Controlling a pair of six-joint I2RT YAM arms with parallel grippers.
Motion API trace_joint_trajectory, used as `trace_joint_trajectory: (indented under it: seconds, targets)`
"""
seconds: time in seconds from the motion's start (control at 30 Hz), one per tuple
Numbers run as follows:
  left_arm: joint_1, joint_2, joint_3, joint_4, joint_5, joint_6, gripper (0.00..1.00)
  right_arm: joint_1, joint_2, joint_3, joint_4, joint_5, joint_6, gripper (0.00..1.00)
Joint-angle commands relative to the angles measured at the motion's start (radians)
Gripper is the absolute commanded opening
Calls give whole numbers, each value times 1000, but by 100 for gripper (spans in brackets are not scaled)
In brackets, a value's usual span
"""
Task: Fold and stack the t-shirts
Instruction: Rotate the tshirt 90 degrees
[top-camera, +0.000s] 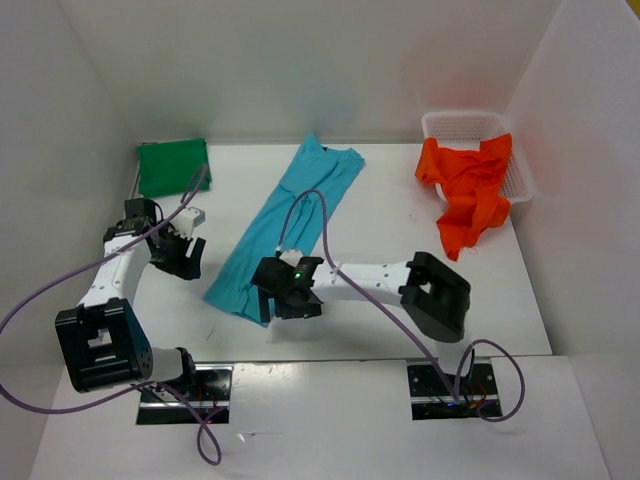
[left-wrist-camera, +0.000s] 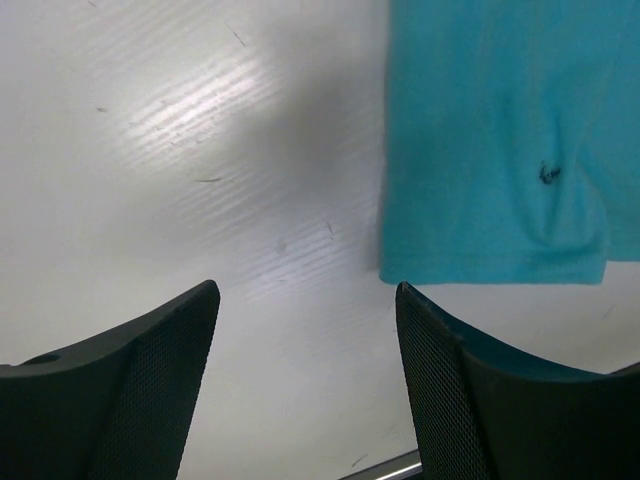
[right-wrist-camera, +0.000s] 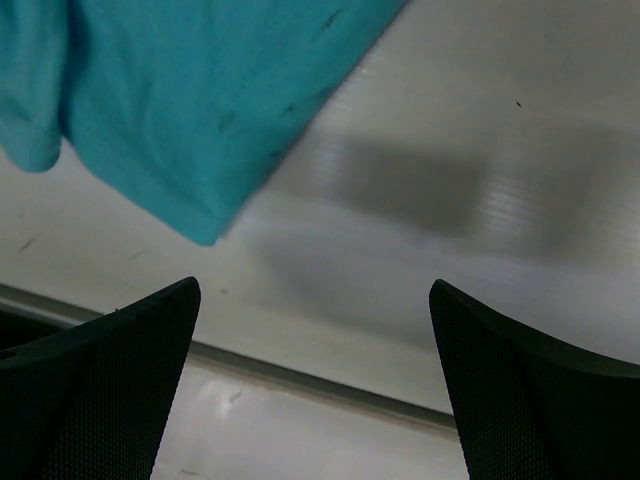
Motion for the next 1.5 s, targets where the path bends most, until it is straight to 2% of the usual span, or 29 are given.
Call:
trace_joint_trajectory:
  seconds: [0.0,0.1,0.27,0.33,0.37,0.53,0.57,0.6,0.73,0.9,0.97,1.03,1.1,1.13,1.17,1.27,1.4,1.47]
  targets:
    - [6,-49,2,63,-2,-57,79,-12,78,100,49,-16,5,100]
    - [6,-59,-7,63,-12,-57,80,-2,184,206,7,-28,-15,100]
    - [6,-68,-7,63,-12,-57,80,-2,219,226,7,-19,-15,99]
    - [6,-68,-7,63,-12,-57,80,-2,230,226,7,-19,-15,95]
    - [6,-68,-7,63,-12,-57,80,-2,240,226,-2,-19,-15,87]
    - [-3,-68,-7,63,-12,-57,81,-12,260,217,10,-57,-26,66]
    - [-14,-68,-7,63,-21,-57,81,-21,271,217,10,-69,-26,56]
    - [-14,-68,-7,63,-22,-57,81,-21,271,217,10,-69,-38,53]
    - [-14,-68,-7,63,-22,-57,81,-21,297,235,10,-94,-49,51]
    - [-14,-68,-7,63,-22,-57,81,-21,316,244,21,-117,-58,27]
    - [-14,-68,-7,63,-22,-57,81,-21,326,244,21,-144,-68,20]
    - [-14,-68,-16,63,-22,-48,81,-21,336,244,21,-155,-77,19]
    - [-14,-68,-16,63,-22,-48,81,-30,345,244,21,-169,-77,9]
    - [-14,-68,-16,63,-22,-48,81,-39,345,226,32,-181,-77,2]
    - [-14,-68,-16,63,-22,-48,81,-48,330,196,52,-192,-77,0]
    - [-14,-68,-16,63,-12,-48,81,-76,269,113,117,-220,-49,0]
    - [-23,-77,20,40,51,-10,81,-166,110,-151,176,-231,-11,0]
    - [-72,-68,48,28,63,34,81,-185,23,-247,161,-208,-11,0]
